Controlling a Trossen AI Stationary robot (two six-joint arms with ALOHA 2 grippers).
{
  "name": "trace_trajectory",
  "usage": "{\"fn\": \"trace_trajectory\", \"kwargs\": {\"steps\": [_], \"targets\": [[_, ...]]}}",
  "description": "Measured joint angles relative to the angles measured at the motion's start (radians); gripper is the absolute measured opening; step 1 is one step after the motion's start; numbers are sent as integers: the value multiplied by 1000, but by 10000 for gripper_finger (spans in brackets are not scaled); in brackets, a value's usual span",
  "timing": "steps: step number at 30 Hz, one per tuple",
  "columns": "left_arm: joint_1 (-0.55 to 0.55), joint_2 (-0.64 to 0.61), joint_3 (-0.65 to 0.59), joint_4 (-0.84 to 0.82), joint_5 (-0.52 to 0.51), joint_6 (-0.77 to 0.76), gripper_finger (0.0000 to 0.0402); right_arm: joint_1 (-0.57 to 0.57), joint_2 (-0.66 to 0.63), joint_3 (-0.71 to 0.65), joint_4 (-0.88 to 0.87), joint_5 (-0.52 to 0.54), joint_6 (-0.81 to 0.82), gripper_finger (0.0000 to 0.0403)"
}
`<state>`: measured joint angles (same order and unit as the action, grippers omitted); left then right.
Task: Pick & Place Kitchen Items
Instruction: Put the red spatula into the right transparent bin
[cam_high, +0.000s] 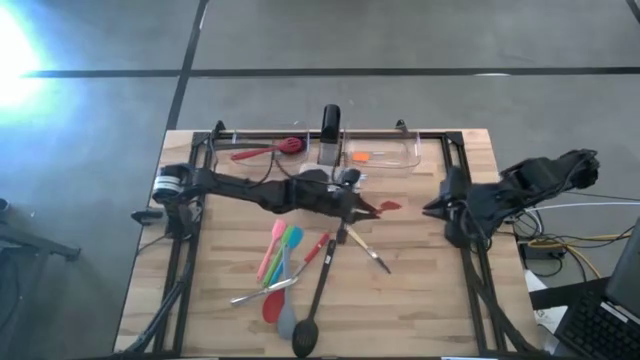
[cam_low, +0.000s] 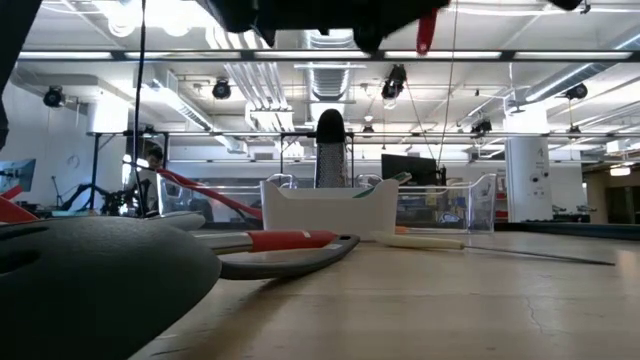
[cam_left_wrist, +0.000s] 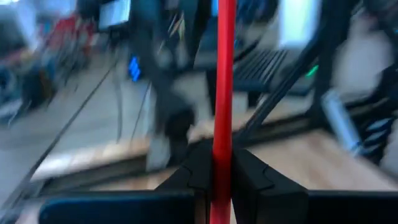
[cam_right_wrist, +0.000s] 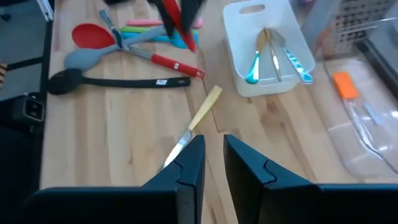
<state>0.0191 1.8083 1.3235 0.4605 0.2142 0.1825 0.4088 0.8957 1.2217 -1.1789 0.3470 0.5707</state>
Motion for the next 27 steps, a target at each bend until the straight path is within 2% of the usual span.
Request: {"fn": "trace_trajectory", "kwargs": {"steps": [2, 5, 9, 15, 17, 23, 27], "targets": [[8, -10, -42, 145, 87, -14, 32, 0, -7, -64, 80, 18, -40, 54], [20, -12, -99, 371, 206, -69, 32, 0, -11, -153, 235, 100, -145, 54], [26, -13, -153, 514, 241, -107, 32, 0, -9, -255, 491, 242, -301, 54], [26, -14, -163, 521, 243, -121, 32, -3, 4, -379, 871, 259, -490, 54], [26, -14, -159, 514, 242, -121, 32, -3, 9, -410, 949, 259, -530, 54], [28, -14, -153, 501, 232, -118, 32, -3, 27, -439, 1018, 259, -495, 57], [32, -14, -153, 500, 226, -107, 32, -7, 53, -439, 1056, 255, -460, 77]]}}
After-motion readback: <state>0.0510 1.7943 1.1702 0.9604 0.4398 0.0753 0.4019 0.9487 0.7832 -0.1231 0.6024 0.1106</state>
